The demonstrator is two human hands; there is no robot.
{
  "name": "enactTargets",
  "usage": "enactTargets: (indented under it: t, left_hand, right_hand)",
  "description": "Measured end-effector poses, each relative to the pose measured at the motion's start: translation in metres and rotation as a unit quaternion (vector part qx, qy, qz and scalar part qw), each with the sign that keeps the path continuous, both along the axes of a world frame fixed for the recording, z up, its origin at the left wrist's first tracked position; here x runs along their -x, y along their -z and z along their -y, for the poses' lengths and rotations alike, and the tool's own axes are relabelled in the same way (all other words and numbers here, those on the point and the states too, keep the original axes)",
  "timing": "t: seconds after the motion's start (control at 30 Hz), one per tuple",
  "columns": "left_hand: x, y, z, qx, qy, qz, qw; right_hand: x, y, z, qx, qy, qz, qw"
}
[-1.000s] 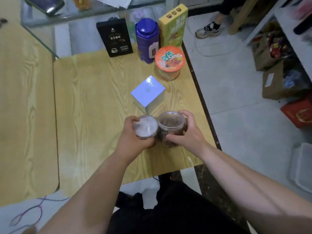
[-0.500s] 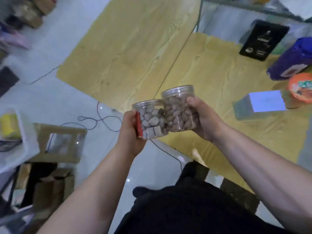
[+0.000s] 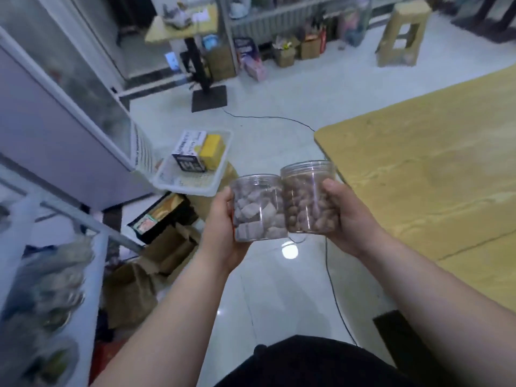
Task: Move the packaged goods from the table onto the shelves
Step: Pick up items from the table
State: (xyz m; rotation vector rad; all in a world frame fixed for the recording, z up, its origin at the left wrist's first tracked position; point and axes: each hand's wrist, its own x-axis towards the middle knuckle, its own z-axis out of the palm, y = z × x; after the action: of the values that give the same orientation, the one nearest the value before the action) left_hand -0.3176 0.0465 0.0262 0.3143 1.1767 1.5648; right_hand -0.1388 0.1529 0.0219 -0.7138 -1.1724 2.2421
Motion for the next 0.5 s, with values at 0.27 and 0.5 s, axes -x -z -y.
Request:
enactTargets:
  t: [0.27,0.5]
  left_hand:
    - [0.158,-0.030,0.088,-0.084,-0.133,0.018,0.987]
    - [0.242,-0.033,0.121,-0.100,-0.279,-0.003,0.955]
  right_hand:
    - [0.204,-0.041,0.032,-0.057,-0.145,-0.005,0.988]
    - [0.344,-0.039,0.036,-0.024,-0.251,-0.011,0.968]
